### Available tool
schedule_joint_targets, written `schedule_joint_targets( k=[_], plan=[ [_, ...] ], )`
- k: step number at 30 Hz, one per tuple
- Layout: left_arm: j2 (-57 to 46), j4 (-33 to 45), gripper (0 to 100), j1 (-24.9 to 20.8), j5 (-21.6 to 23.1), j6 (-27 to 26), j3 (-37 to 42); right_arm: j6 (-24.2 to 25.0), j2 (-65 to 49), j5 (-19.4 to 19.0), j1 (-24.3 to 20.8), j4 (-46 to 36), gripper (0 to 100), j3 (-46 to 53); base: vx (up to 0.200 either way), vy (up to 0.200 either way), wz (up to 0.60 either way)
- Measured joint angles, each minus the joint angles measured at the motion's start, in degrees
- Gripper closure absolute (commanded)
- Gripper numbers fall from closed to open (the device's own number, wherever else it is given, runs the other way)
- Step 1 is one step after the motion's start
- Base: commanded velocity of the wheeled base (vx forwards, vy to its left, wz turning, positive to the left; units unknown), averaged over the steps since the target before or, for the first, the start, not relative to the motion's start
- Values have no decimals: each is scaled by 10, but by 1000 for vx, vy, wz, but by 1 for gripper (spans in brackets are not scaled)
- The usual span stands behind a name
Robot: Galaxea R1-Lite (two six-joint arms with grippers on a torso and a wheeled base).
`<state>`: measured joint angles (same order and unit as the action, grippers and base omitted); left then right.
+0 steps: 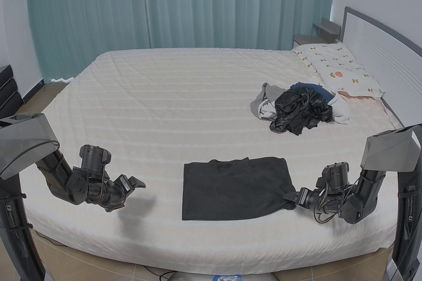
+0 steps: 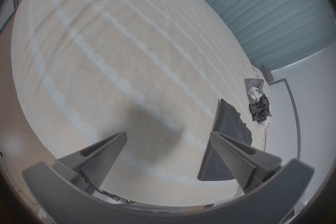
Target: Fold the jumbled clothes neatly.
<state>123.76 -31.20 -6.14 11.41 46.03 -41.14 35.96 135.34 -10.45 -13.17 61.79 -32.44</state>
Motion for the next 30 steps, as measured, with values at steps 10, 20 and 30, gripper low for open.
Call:
schedule_joint_targets(
  k=[10, 20, 30],
  plan=[
    [-1, 1, 0, -9, -25, 2, 2, 35, -34, -4, 13, 21, 0, 5, -40, 0, 0],
    [-5, 5, 0, -25, -30, 5, 0, 79, -39, -29, 45, 20, 0, -22, -20, 0, 0],
    [-5, 6, 0, -33, -30, 6, -11, 81, -38, -30, 54, 16, 0, -40, 0, -140, 0]
  ],
)
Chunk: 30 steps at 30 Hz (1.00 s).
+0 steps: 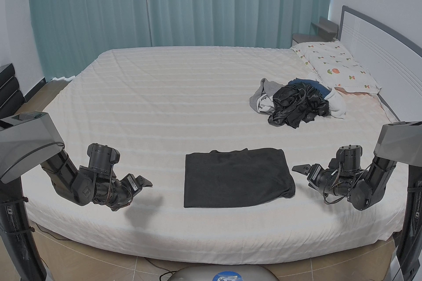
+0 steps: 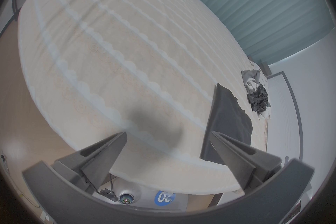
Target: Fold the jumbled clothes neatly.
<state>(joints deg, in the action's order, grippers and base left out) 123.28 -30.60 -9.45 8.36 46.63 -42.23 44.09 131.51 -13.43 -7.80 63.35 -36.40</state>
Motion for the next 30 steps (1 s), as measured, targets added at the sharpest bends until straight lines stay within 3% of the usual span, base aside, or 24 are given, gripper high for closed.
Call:
schedule_joint_targets(
  k=[14, 20, 30],
  plan=[
    [3, 1, 0, -19, 0, 15, -33, 7, 7, 0, 3, 1, 0, -7, 0, -200, 0],
    [7, 9, 0, -20, -4, 12, -50, 22, 9, 0, 1, 3, 0, -7, 0, 0, 0],
    [21, 28, 0, -14, -5, -87, -78, 60, 16, -10, -9, 4, 0, -4, 0, 0, 0]
  ],
)
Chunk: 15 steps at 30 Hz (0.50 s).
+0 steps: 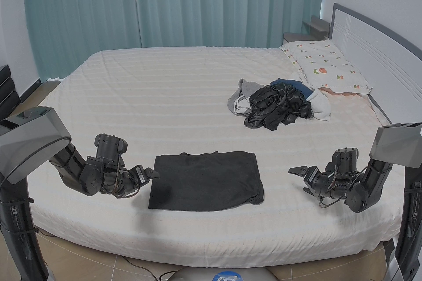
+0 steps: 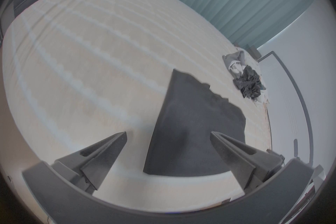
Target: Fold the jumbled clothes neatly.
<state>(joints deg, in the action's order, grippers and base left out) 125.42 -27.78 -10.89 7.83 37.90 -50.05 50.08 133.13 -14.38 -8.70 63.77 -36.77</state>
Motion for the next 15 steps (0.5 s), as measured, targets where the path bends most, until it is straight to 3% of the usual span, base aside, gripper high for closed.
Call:
schedule_joint_targets(
  k=[15],
  plan=[
    [88, -10, 0, -13, 4, -39, -107, 0, 21, -3, -10, 4, 0, -2, 0, 0, 0]
  ],
)
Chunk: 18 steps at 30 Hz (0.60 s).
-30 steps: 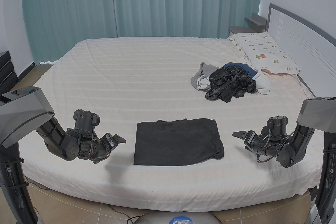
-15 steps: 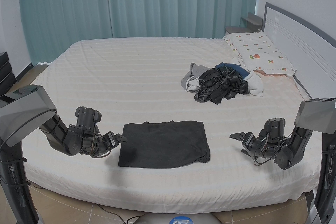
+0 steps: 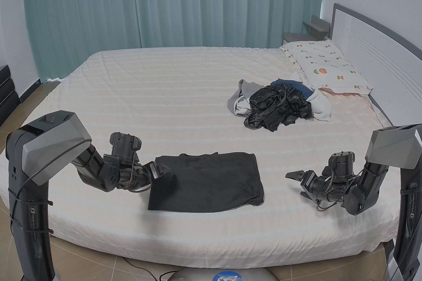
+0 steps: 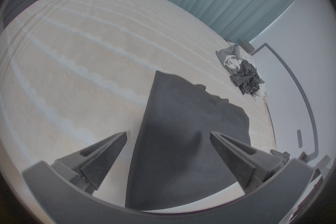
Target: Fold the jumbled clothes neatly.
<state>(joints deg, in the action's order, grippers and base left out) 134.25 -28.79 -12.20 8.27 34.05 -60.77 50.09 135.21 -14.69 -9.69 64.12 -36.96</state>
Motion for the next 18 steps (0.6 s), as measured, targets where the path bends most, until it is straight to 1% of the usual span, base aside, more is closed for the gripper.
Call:
schedule_joint_targets(
  k=[6, 12, 18],
  plan=[
    [12, -3, 0, -1, 1, 0, 0, -1, 4, 0, -2, 7, 0, 0, 0, 0, 0],
    [16, -26, 0, -2, 2, 0, 2, -1, 7, 1, -2, 10, 0, 2, 0, 0, 0],
    [19, -29, 0, -3, 10, 1, 3, -1, 9, 1, -3, 11, 0, 2, 0, 0, 0]
  ],
)
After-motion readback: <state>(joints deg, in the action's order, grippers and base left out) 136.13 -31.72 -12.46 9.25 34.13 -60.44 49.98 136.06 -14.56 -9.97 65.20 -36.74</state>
